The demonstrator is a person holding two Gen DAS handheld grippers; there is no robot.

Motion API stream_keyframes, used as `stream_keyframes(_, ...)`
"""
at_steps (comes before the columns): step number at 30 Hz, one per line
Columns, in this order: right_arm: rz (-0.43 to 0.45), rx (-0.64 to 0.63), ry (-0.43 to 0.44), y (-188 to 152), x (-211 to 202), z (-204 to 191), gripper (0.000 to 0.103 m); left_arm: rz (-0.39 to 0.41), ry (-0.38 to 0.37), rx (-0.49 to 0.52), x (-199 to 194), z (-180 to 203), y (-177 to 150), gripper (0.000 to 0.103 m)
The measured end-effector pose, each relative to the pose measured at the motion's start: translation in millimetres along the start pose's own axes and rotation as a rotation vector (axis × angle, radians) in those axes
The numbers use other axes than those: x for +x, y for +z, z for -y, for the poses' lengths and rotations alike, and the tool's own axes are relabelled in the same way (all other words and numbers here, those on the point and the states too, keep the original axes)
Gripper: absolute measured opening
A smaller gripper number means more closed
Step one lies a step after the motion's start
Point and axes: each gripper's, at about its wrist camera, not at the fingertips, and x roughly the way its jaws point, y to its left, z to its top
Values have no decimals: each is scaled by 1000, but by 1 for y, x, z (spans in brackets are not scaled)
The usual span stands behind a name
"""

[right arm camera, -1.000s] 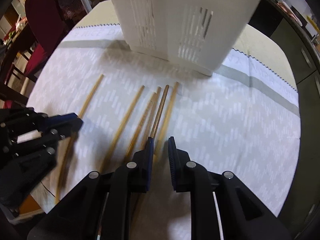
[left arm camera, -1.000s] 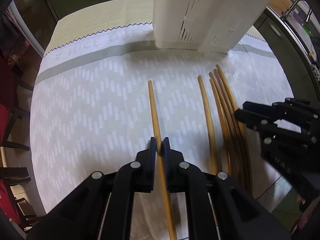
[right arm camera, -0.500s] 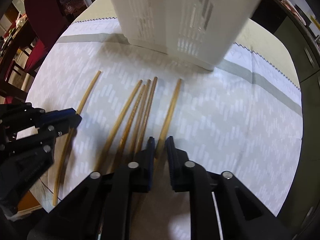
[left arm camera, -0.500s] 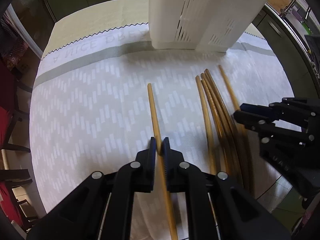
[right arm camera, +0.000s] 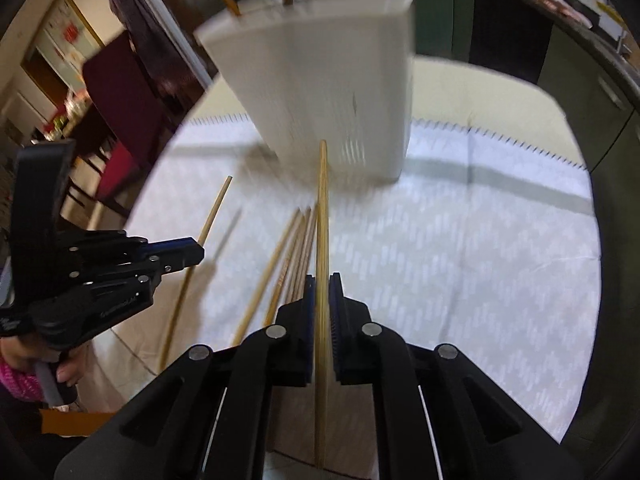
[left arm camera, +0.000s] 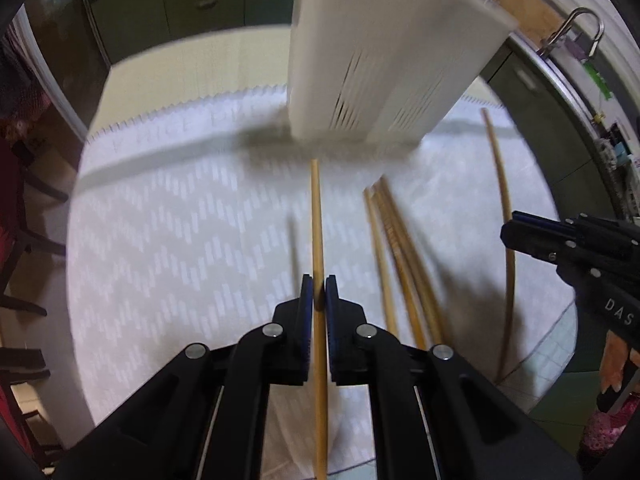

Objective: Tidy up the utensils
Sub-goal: 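Lift both chopsticks over the caddy and open both tools to drop them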

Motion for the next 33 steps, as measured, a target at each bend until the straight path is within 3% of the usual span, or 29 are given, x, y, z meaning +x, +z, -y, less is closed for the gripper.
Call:
stream_keyframes(8, 153, 1, 64, -2, -63, -10, 7, 126, -30, 36, -69, 11, 4, 6)
stream_keyframes(15, 230, -21, 97, 5, -89, -22, 7, 238, -39, 67, -118, 26, 19, 6)
stream_keyframes(33, 366, -58, 75, 42, -174, -29, 8, 471, 37, 112, -238, 59, 103, 6)
